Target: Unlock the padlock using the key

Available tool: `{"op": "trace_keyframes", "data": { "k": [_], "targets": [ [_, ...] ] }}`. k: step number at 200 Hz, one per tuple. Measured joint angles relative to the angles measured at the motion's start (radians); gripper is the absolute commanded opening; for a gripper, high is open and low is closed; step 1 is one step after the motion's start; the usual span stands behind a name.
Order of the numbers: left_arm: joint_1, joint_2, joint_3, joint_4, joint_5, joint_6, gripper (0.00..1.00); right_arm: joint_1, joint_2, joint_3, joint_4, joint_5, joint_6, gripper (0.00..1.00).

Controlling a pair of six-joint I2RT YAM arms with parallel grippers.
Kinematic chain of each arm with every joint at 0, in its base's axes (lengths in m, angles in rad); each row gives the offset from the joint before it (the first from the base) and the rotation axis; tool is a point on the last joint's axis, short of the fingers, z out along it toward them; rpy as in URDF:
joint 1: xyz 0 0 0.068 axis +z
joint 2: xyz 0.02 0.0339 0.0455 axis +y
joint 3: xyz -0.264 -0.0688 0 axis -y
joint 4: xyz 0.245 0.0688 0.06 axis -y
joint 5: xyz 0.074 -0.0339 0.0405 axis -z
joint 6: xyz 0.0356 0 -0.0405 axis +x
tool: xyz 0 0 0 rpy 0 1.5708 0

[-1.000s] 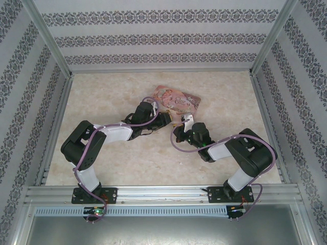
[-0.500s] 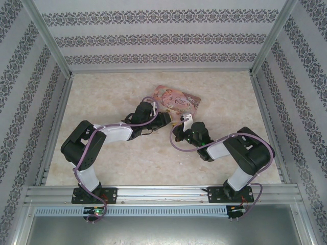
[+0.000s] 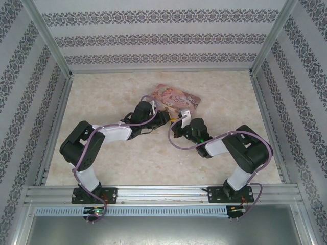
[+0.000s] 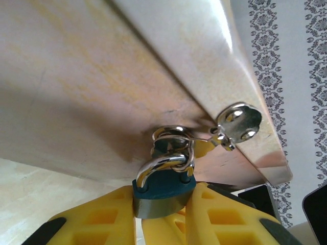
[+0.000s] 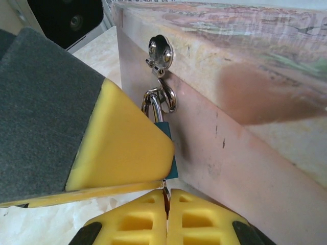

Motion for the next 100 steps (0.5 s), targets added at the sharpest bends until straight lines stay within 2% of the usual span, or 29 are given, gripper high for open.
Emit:
{"op": "trace_keyframes", "data": {
  "k": [100],
  "targets": [
    [0.003, 0.0, -0.013, 0.0, -0.021, -0.004, 0.25, 0.0, 0.048, 0.013, 0.024, -0.018, 0.021, 0.0]
  ]
}}
